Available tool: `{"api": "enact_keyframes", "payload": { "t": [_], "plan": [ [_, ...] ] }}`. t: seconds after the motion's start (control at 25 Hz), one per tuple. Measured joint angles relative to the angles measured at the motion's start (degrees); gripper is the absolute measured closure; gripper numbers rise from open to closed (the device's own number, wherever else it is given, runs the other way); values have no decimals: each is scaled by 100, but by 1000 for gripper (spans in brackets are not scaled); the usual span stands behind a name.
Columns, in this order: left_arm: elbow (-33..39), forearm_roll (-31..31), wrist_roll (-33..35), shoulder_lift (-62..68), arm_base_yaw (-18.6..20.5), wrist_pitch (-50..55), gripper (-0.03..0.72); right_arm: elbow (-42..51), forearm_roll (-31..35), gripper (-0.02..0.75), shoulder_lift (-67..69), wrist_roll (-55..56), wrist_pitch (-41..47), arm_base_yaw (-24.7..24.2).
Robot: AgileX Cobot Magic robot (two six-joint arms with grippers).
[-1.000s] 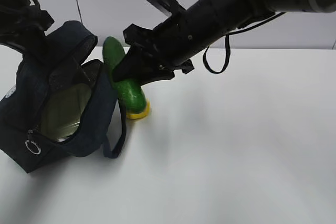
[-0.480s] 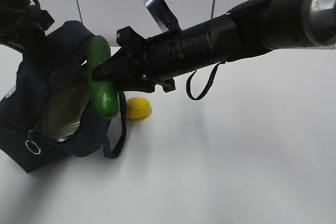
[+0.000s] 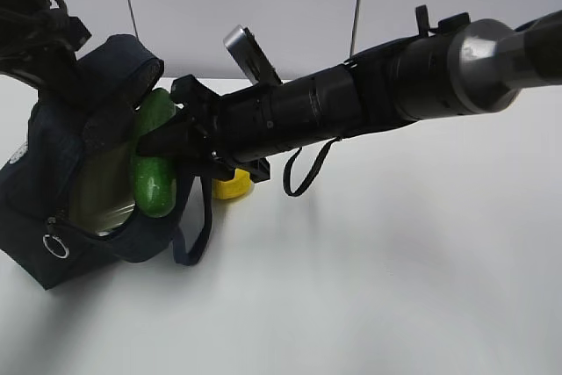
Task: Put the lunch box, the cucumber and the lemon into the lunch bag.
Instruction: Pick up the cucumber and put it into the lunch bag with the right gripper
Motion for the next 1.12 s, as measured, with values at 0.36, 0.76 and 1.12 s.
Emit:
{"api": "enact_keyframes", "payload": {
  "t": [0.36,0.76,1.12],
  "plan": [
    [0,-19,0,0,0,0,686,-177,639,483,419,-371,-115,132],
    [0,-19,0,0,0,10,686,-1063,737,483,976,-368,-365,244],
    [0,-19,0,0,0,18,686,-1218,555,480,1091,-348,-374,252]
  ]
}}
